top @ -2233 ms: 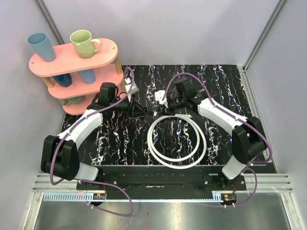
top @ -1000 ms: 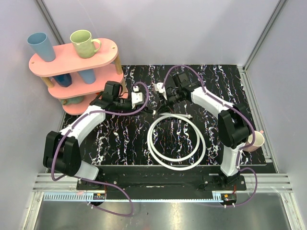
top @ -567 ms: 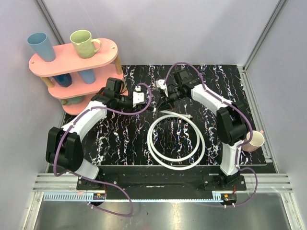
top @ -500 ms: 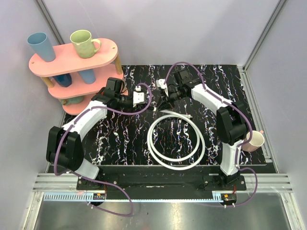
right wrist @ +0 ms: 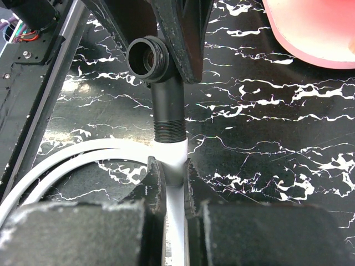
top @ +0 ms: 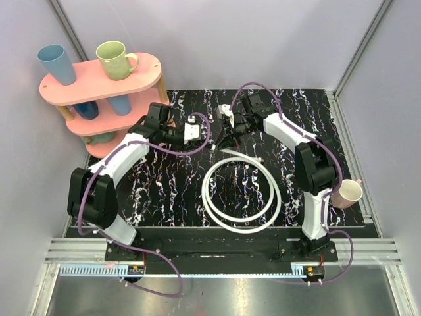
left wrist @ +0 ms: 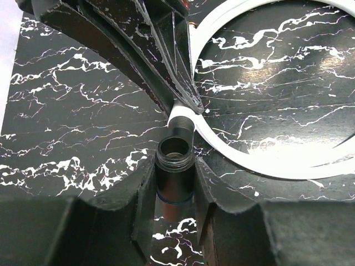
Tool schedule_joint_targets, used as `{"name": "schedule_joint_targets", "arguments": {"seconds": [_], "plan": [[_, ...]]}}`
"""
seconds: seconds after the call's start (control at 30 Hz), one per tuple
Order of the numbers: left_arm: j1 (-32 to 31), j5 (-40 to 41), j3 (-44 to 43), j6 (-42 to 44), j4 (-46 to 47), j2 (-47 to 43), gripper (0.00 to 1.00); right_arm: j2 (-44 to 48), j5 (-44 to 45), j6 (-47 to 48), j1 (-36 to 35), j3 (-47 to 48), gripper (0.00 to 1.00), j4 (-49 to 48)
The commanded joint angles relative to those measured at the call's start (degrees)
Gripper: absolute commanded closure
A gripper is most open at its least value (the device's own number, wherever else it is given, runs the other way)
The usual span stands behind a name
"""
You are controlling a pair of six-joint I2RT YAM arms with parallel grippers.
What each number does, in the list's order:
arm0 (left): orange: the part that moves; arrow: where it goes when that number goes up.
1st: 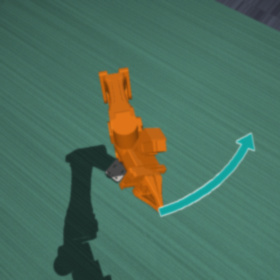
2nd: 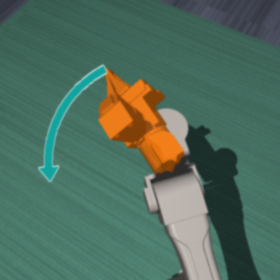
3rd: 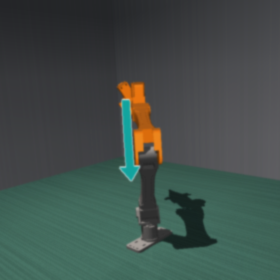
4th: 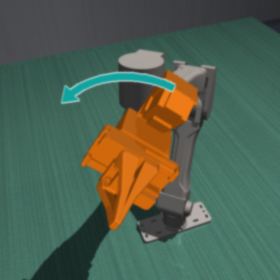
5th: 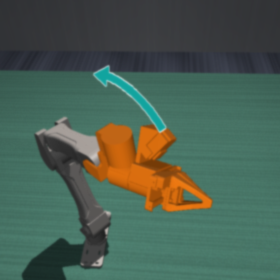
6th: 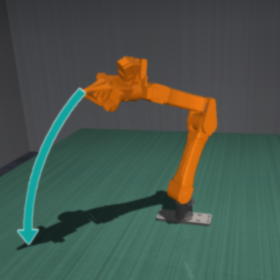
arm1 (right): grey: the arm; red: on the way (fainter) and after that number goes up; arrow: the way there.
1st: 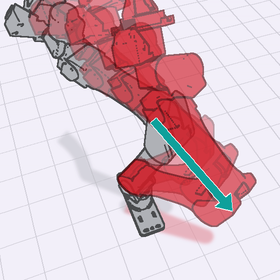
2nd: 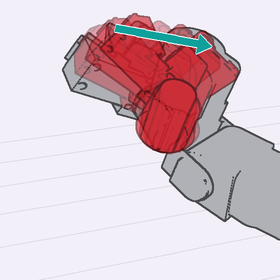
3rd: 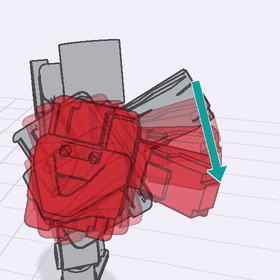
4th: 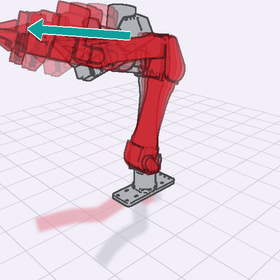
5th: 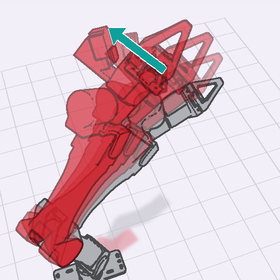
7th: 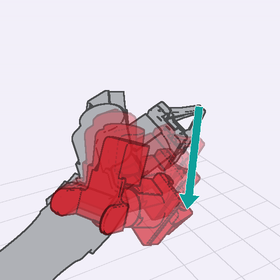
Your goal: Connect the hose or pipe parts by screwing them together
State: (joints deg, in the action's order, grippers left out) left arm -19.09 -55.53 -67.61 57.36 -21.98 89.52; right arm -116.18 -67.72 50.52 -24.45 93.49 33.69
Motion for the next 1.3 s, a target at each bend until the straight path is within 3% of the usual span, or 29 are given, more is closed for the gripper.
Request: {"name": "schedule_joint_targets", "arguments": {"seconds": [0.0, 0.43, 0.77, 1.07, 1.13, 1.27], "plan": [[-3.9, -7.2, -5.7, 11.8, -10.8, 4.9, 1.0, 1.2, -14.5, -5.3, -2.6, 6.6, 1.0, -9.4], [-5.1, -5.3, -5.8, 14.3, -10.6, 4.8, 1.0, -0.9, -17.3, -10.0, -2.3, 9.0, 1.0, -9.6], [-5.7, -1.1, 3.3, 7.5, 7.7, 0.4, 1.0, -1.4, -17.7, -13.3, -2.1, 9.1, 1.0, -9.6], [-5.1, -2.6, 4.9, 4.1, 12.3, 0.4, 1.0, -1.5, -16.6, -14.6, -2.0, 8.8, 1.0, -9.6], [-3.9, -4.6, 7.3, 0.5, 14.8, 0.2, 1.0, -0.7, -14.0, -14.2, -1.9, 7.5, 1.0, -9.5], [-2.4, -6.5, 14.4, -10.8, 30.2, -2.9, 1.0, 1.9, -11.4, -12.1, -1.7, 4.2, 0.93, -9.7]]}}
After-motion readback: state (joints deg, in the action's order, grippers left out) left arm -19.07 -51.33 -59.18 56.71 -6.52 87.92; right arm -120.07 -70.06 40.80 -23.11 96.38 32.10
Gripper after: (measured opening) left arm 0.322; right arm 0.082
